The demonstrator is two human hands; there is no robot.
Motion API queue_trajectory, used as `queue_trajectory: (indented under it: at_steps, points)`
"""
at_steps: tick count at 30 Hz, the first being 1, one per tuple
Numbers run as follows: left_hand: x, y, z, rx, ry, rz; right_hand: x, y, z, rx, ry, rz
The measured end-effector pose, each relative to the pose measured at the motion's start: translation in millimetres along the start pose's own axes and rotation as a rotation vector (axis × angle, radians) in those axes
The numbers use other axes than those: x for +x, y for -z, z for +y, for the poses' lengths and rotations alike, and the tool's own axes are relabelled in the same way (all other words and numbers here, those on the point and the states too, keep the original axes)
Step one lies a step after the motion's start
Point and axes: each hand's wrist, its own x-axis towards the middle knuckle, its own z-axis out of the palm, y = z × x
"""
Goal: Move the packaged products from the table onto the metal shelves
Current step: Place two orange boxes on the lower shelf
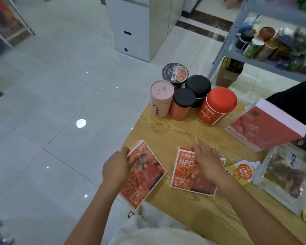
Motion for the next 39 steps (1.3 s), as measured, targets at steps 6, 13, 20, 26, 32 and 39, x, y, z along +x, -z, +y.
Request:
queue_trajectory:
  at_steps: [6,13,20,26,32,39]
  points:
    - [-32,21,-55,0.033,0.058,0.053,3,8,-51,0.094,0.045,-0.057]
    - [-90,52,-151,0.013,0.24,0.122,17,27,-152,0.144,0.257,0.226]
    - [-160,98,-223,0.113,0.498,0.201,49,66,-286,-0.109,0.712,0.421]
    - [-237,114,-251,0.117,0.812,0.291,47,105,-417,-0.229,1.21,0.377]
    - [-330,98,-276,0.067,1.068,0.408,-6,81,-549,-0.306,1.646,0.347]
    - [-418,101,-323,0.064,1.268,0.51,-92,45,-675,-0.322,1.945,0.334]
